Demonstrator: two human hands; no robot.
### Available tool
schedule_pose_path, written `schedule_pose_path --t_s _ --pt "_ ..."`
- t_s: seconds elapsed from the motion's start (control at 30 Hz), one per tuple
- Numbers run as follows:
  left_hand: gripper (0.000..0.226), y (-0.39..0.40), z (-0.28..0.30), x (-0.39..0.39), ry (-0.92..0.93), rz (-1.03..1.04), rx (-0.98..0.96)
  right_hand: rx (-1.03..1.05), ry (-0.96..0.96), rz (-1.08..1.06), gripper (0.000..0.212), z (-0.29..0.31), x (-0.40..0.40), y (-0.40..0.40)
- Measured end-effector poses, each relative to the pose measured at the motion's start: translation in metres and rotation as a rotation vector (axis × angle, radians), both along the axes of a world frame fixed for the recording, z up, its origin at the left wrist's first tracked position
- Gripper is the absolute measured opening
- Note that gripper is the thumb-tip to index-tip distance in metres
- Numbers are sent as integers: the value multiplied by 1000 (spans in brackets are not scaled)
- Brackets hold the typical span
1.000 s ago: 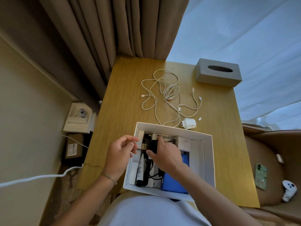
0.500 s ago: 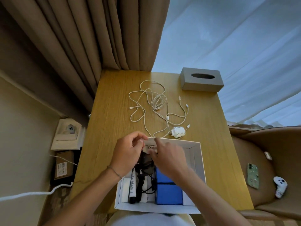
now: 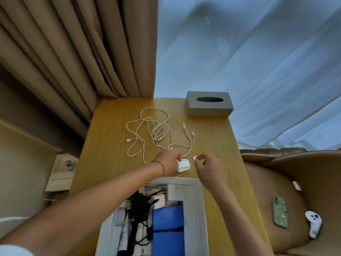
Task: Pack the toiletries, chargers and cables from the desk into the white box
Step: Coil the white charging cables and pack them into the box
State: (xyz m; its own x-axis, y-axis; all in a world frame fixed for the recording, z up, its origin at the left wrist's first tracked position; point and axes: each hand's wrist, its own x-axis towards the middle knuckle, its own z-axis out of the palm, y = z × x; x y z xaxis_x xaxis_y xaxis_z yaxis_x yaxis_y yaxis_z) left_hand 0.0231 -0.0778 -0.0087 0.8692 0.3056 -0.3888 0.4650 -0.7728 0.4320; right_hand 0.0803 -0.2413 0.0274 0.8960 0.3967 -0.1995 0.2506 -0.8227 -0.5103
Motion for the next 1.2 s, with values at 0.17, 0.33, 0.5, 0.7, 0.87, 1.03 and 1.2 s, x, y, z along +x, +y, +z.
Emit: schedule_pose_path --t_s 0.17,0.33,0.5,0.7,0.87,1.03,1.2 --pt "41 -13 -32 30 137 -162 158 62 65 -3 18 -11 14 -23" --pt "52 -25 -52 50 210 -297 328 69 137 15 17 -24 25 -42" --pt "40 -28 -62 61 189 -324 402 69 185 51 14 -35 42 -51" --pt "52 -29 -27 54 -91 -45 210 69 295 44 20 -61 60 -42" --pt "70 -33 33 19 -215 111 89 74 392 11 18 -87 73 -19" --pt "56 -50 62 -36 -269 176 59 -45 349 24 27 -109 76 2" --pt "56 -79 60 -84 -299 215 14 -248 188 150 32 -115 69 18"
